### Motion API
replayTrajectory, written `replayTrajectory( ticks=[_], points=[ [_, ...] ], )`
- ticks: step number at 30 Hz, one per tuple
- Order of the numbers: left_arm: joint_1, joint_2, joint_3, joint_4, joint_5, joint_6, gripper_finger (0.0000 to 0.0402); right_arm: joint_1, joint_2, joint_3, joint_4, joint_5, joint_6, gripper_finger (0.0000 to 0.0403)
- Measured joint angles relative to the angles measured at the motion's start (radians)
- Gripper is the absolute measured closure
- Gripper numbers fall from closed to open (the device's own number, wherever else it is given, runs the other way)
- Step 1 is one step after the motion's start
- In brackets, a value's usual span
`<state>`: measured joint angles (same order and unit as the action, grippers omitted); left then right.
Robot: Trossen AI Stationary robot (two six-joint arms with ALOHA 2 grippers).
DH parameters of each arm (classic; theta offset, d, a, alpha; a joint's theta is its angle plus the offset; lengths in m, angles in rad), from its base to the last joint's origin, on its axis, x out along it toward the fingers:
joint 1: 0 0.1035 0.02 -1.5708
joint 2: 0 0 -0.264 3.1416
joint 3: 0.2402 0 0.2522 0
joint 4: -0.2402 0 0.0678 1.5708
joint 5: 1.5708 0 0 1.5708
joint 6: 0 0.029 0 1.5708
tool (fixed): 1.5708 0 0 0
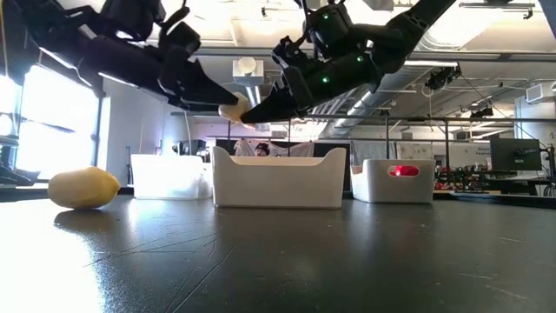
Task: Sort produce into baskets
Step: Put the white garlic into the top transparent bin
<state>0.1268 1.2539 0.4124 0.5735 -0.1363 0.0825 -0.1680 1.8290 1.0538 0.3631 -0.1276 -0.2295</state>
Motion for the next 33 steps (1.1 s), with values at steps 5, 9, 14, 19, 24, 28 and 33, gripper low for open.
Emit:
replayTrajectory(
  ticks=[5,9,14,19,24,28,33],
  points=[
    [-0.007,0.033,0.021,0.000,0.041,0.014,0.0105,0.001,0.000,0.000,-0.001,0.000,-0.008,0.0392],
    [-0.010,0.034,0.022,0.000,0.042,0.014,0.0107,0.001,0.000,0.000,-0.003,0.000,-0.008,0.0392],
    [-0.010,0.030,0.022,0.001,0.042,0.008,0.0127,0.001,0.000,0.000,-0.005,0.000,-0.016,0.0391],
    [-0.006,0.030,0.022,0.000,0.042,0.009,0.0172,0.001,0.001,0.000,-0.006,0.000,-0.026,0.0380],
    [-0.003,0.030,0.022,0.000,0.043,0.017,0.0226,0.001,0.001,0.000,-0.009,0.000,-0.019,0.0353],
    [-0.002,0.030,0.022,0.000,0.047,0.027,0.0251,0.001,0.001,0.000,-0.009,0.000,-0.015,0.0324],
    [-0.002,0.016,0.022,-0.019,0.045,0.030,0.0252,0.002,0.001,0.000,-0.010,0.053,-0.015,0.0282]
  ],
)
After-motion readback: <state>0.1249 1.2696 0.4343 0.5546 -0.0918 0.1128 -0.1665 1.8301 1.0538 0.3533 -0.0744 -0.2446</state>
